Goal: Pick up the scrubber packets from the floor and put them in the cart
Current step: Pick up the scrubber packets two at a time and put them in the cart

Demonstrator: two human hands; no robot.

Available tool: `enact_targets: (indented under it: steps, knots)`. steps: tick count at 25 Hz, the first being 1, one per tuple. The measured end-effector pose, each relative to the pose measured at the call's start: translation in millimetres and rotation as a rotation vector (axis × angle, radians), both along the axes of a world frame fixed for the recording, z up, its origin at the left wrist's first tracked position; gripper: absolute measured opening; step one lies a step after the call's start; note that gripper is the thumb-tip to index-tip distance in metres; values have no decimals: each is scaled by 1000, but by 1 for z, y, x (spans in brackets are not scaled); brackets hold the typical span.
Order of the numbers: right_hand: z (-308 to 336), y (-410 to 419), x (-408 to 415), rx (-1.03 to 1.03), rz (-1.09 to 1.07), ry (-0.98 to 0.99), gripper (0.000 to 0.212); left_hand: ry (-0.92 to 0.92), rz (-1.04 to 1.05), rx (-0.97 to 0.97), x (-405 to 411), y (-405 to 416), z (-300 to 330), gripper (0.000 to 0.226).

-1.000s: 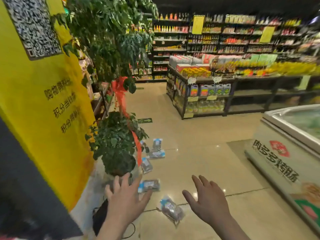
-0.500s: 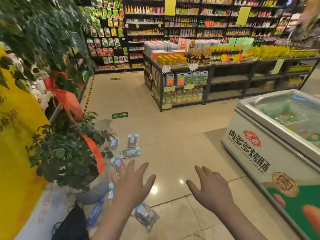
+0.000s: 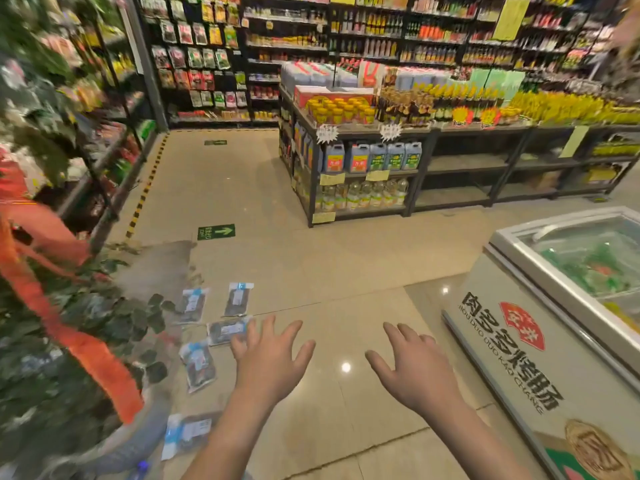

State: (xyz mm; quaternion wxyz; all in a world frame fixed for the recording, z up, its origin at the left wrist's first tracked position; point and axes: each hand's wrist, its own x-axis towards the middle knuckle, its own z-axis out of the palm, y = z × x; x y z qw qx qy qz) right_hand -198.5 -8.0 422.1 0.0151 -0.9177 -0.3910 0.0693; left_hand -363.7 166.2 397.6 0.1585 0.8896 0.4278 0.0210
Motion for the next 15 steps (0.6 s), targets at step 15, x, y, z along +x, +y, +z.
enact_targets:
  steps: [15]
  knots:
    - [-19,329,229,5,211,83,73,97,171,18,192,282,-15,57]
